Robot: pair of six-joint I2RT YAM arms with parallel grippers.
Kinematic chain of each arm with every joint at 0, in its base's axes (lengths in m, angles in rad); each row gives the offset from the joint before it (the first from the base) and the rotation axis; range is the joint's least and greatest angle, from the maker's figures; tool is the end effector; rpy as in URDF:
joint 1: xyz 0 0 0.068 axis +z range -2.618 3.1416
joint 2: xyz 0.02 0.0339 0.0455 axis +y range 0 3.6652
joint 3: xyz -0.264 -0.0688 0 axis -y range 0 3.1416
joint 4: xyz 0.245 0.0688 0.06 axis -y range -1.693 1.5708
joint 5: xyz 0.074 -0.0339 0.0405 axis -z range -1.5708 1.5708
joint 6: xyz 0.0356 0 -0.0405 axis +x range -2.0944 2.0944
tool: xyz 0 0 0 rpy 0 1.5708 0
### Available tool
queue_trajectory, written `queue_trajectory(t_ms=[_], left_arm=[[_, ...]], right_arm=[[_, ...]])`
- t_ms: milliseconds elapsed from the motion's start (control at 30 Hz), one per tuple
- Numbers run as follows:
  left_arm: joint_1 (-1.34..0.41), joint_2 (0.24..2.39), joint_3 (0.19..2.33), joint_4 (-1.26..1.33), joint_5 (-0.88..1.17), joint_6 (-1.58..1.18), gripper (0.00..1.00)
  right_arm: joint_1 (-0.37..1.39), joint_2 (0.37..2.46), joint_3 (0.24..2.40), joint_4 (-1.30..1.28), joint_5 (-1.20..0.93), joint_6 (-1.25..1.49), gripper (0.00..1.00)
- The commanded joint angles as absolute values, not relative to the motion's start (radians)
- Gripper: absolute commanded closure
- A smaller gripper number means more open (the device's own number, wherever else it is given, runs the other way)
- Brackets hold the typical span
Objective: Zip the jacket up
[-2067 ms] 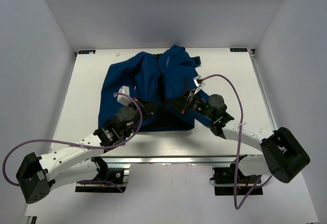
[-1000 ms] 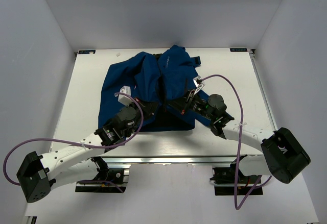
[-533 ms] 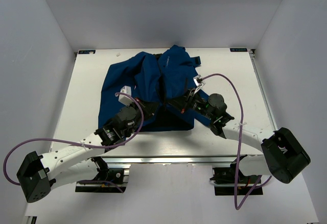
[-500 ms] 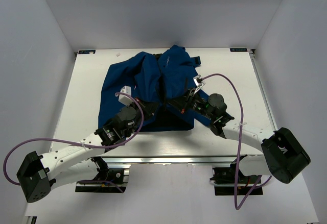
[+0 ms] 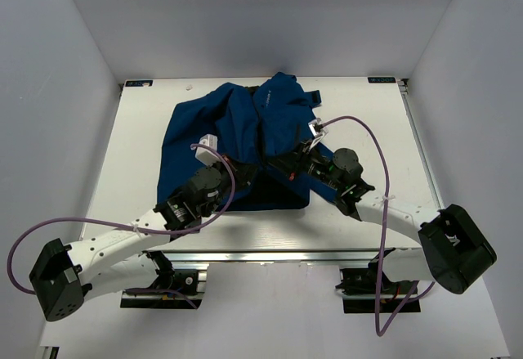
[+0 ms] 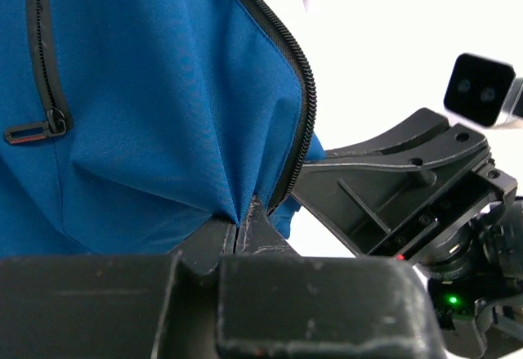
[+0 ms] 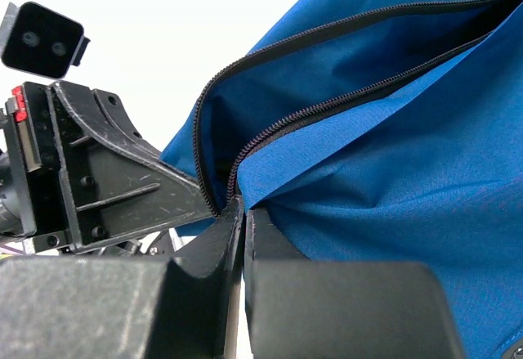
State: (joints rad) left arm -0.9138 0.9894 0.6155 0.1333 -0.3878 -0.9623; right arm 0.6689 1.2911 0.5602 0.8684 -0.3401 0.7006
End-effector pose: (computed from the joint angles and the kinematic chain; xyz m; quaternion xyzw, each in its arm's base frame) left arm 0.1504 -0.1730 0.2750 -0.1376 0.7690 -0.3987 0.4804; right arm 0.2093 0.1806 0.2631 -0.1173 0.6493 0.5561 0.5053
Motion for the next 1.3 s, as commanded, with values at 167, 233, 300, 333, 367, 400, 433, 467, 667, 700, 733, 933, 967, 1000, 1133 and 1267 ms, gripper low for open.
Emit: queue_trajectory(t_ms=[167,233,300,333,367,400,433,467,667,700,733,933,967,1000,1133,1267], left_arm=[[-0.920,0.982,0.658,0.063,-0.324,-0.916,1.00],[-0.922,0.979,0.658,0.049,-0.330,-0.913,1.00],[-0.925,0.980,0.660,0.037,-0.336,-0.911,1.00],[-0.925,0.982,0.661,0.035,-0.339,-0.902,1.00],[-0.930,0.992,0.664,0.029,-0.342,-0.900,1.00],[-0.930,0.999,0.673,0.025,-0.339,-0.894,1.00],[-0.931,1.008,0.679,0.022,-0.334,-0.879,1.00],[-0.936,1.017,0.690,0.011,-0.337,-0.876,1.00],[-0.948,1.052,0.727,-0.038,-0.365,-0.838,1.00],[-0.950,1.051,0.729,-0.035,-0.368,-0.831,1.00],[-0.954,1.054,0.730,-0.038,-0.373,-0.830,1.00],[-0.969,1.075,0.756,-0.064,-0.402,-0.824,1.00],[-0.973,1.078,0.759,-0.069,-0.409,-0.822,1.00],[-0.977,1.080,0.762,-0.081,-0.417,-0.822,1.00],[-0.985,1.089,0.776,-0.110,-0.437,-0.830,1.00],[-0.985,1.074,0.772,-0.097,-0.417,-0.838,0.88]], right_arm=[[0.675,1.252,0.647,0.809,-0.302,0.643,1.00],[0.675,1.252,0.661,0.750,-0.287,0.637,1.00],[0.675,1.246,0.670,0.694,-0.258,0.624,1.00],[0.673,1.246,0.681,0.677,-0.255,0.620,1.00],[0.673,1.247,0.689,0.654,-0.249,0.617,1.00],[0.675,1.252,0.699,0.632,-0.245,0.611,1.00],[0.675,1.256,0.728,0.574,-0.245,0.601,1.00],[0.675,1.272,0.748,0.536,-0.247,0.583,1.00],[0.675,1.310,0.848,0.290,-0.298,0.505,1.00],[0.676,1.309,0.854,0.275,-0.301,0.496,1.00],[0.678,1.308,0.865,0.249,-0.298,0.489,1.00],[0.706,1.321,0.911,0.109,-0.264,0.454,1.00],[0.707,1.313,0.907,0.107,-0.261,0.457,1.00],[0.710,1.309,0.902,0.106,-0.253,0.457,1.00],[0.713,1.295,0.900,0.087,-0.241,0.459,1.00],[0.721,1.284,0.877,0.101,-0.255,0.474,1.00]])
